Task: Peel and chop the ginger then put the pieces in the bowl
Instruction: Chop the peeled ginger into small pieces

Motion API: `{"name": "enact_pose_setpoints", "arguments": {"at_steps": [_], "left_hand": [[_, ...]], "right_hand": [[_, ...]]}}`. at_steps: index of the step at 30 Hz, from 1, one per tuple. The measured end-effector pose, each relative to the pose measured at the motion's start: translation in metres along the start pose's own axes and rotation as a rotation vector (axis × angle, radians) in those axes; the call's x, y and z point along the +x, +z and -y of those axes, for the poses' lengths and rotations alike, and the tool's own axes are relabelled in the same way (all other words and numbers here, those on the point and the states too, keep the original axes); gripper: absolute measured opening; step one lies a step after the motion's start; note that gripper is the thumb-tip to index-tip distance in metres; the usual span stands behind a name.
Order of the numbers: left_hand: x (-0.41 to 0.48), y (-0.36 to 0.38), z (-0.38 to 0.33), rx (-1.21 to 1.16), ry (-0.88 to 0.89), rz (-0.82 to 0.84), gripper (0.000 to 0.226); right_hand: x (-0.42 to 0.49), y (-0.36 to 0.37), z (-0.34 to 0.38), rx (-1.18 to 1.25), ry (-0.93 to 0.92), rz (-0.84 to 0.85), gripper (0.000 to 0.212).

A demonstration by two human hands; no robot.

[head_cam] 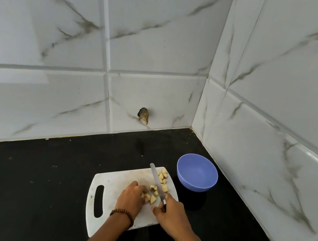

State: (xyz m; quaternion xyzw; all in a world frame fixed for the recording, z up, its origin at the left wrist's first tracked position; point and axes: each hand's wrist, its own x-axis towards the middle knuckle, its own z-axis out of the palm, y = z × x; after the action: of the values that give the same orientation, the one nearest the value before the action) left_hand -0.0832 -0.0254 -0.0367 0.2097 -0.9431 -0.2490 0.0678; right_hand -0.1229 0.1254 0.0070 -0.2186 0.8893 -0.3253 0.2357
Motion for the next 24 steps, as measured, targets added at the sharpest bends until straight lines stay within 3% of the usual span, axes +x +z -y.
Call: {"name": "enact_pose_setpoints", "arguments": {"at_steps": [7, 16, 24], "left_hand": [[0.000, 0.004, 0.001, 0.026, 0.061, 0.001, 0.023], [0.010, 0.005, 0.000, 0.005, 0.066, -0.017, 0.020], [0.024, 0.005, -0.007, -0.013, 0.062, -0.014, 0.021]], "right_hand": [[0.029, 0.019, 0.004, -0.073, -0.024, -0.151, 0.043], [0.040, 0.021, -0.006, -0.092, -0.044, -0.195, 0.038], [0.047, 0.018, -0.002, -0.090, 0.000, -0.234, 0.055]]}}
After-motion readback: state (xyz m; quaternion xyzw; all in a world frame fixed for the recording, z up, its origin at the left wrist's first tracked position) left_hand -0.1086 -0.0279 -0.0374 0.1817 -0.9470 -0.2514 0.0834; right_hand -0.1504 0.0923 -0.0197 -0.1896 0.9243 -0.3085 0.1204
